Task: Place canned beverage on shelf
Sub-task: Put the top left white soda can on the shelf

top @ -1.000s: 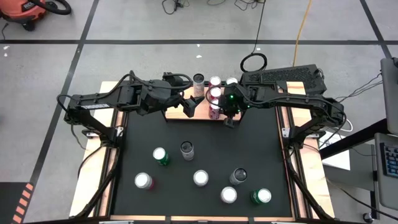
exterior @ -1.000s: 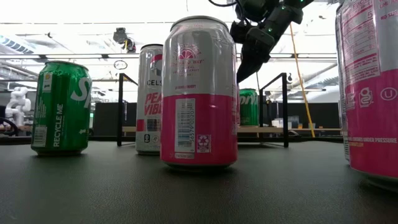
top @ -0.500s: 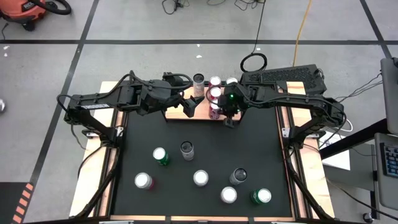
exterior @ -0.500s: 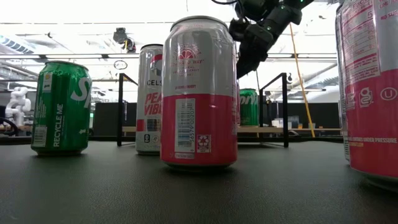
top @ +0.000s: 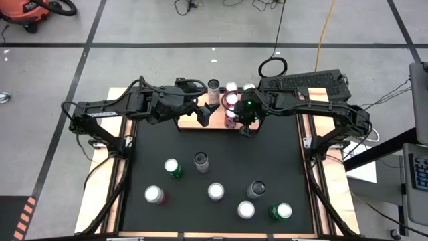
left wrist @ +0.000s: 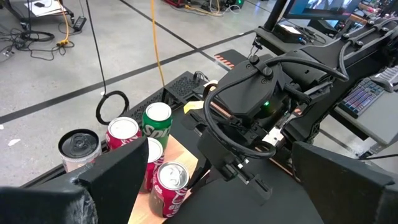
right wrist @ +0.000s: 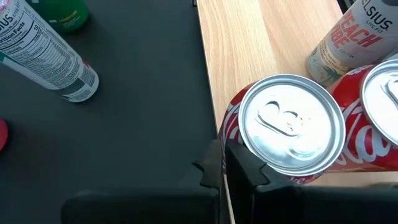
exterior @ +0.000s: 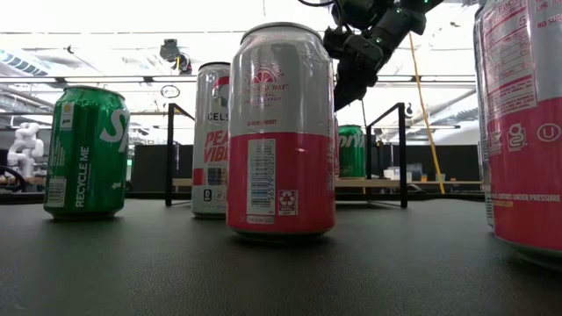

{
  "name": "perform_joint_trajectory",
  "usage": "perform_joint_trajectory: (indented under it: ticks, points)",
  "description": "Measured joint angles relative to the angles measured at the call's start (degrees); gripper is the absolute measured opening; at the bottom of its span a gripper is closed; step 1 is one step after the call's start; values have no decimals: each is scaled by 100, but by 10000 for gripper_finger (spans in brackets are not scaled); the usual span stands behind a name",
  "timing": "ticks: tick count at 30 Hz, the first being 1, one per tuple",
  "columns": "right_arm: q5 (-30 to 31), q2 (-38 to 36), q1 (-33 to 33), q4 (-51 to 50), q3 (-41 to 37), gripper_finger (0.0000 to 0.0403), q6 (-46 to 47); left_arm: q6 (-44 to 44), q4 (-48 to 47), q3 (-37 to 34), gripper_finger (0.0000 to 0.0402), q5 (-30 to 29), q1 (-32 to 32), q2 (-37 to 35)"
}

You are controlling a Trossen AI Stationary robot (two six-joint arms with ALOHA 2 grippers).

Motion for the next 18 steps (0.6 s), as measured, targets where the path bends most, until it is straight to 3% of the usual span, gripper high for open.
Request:
perform_joint_trajectory:
  ticks: [13,18]
  points:
    - [162,-2,-11,113,-4,0,38,0,0,0,397,6,0,0]
    - [-142,-108,-11,-44,-7,0,103,-4,0,0,397,65,-18,0]
